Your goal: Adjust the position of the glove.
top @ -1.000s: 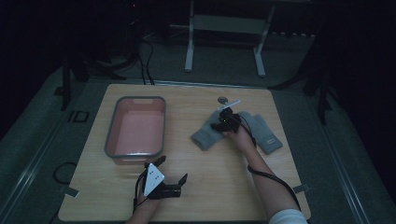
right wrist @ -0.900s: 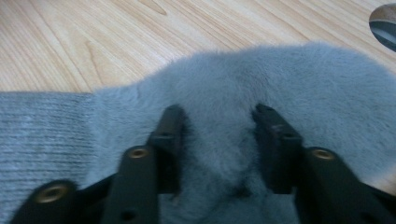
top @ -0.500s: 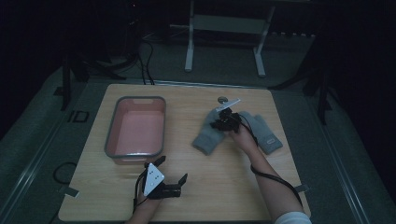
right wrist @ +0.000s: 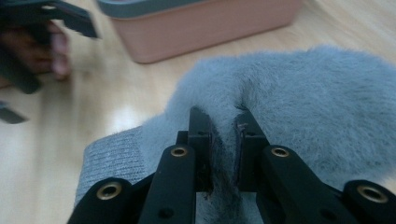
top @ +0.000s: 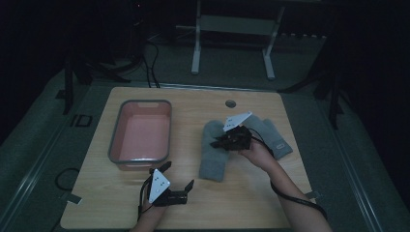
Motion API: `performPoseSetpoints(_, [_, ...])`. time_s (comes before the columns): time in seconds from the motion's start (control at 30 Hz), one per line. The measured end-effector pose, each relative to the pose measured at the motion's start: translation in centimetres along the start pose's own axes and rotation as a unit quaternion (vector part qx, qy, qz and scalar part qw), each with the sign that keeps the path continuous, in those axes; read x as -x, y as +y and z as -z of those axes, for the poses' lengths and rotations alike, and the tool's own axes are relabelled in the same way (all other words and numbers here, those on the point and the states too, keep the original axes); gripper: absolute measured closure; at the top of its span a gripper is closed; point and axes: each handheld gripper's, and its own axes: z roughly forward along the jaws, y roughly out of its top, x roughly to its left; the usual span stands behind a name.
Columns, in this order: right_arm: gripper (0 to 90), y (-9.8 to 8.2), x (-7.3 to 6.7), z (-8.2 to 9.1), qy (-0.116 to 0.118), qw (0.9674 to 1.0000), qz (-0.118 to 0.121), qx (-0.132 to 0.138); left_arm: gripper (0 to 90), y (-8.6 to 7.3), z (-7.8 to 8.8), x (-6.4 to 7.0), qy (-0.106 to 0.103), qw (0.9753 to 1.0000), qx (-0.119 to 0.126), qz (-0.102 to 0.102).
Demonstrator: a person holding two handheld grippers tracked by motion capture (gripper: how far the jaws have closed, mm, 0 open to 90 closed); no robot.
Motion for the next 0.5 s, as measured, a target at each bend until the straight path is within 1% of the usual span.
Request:
performPoseSetpoints(0.07, [80.6, -0.5, -0.3, -0.6, 0.008, 1.0, 0.004, -0.002, 0.9, 0.0, 0.0, 0.0, 0.0, 1.0, 0.0, 0.0])
performPoseSetpoints(0.13, [80.5, -1.1, -0.4, -1.5, 0.015, 0.9998, 0.005, -0.013, 0.9, 0.0, 0.0, 0.0, 0.0, 1.0, 0.001, 0.001])
performPoseSetpoints(0.17, [80.4, -1.5, -0.3, -2.1, 0.014, 0.9997, 0.005, -0.017, 0.9, 0.0, 0.0, 0.0, 0.0, 1.0, 0.0, 0.0])
performPoseSetpoints(0.23, [80.4, -2.2, 0.2, -3.0, 0.029, 0.9993, -0.008, -0.024, 0.9, 0.0, 0.0, 0.0, -0.001, 1.0, 0.0, 0.001])
performPoseSetpoints(0.27, [80.2, -2.5, 0.4, -3.5, 0.028, 0.9991, -0.012, -0.03, 0.9, 0.0, 0.0, 0.0, -0.001, 1.0, 0.0, 0.001])
performPoseSetpoints(0.3, [78.8, -2.9, 0.6, -4.0, 0.03, 0.9987, -0.011, -0.039, 0.9, 0.0, 0.0, 0.0, -0.001, 1.0, 0.001, 0.001])
performPoseSetpoints(0.33, [73.7, -3.2, 0.8, -4.5, 0.031, 0.9982, -0.014, -0.048, 0.9, 0.0, 0.0, 0.0, -0.001, 1.0, 0.001, 0.001])
performPoseSetpoints(0.37, [63.0, -3.6, 1.1, -5.0, 0.03, 0.9974, -0.021, -0.063, 0.9, 0.0, 0.0, 0.0, 0.0, 1.0, 0.001, 0.001])
performPoseSetpoints(0.4, [54.9, -3.9, 1.3, -5.5, 0.037, 0.9964, -0.03, -0.07, 0.9, 0.0, 0.0, 0.0, 0.0, 1.0, 0.002, 0.001])
performPoseSetpoints(0.43, [52.7, -4.1, 1.4, -5.6, 0.042, 0.9964, -0.031, -0.067, 0.9, 0.0, 0.0, 0.0, -0.001, 1.0, 0.002, 0.001])
performPoseSetpoints(0.47, [49.7, -4.1, 1.4, -5.5, 0.038, 0.9969, -0.031, -0.062, 0.9, 0.0, 0.0, 0.0, 0.0, 1.0, 0.002, 0.001])
performPoseSetpoints(0.5, [47.4, -4.0, 1.3, -5.4, 0.031, 0.9972, -0.026, -0.063, 0.9, 0.0, 0.0, 0.0, -0.001, 1.0, 0.002, 0.001])
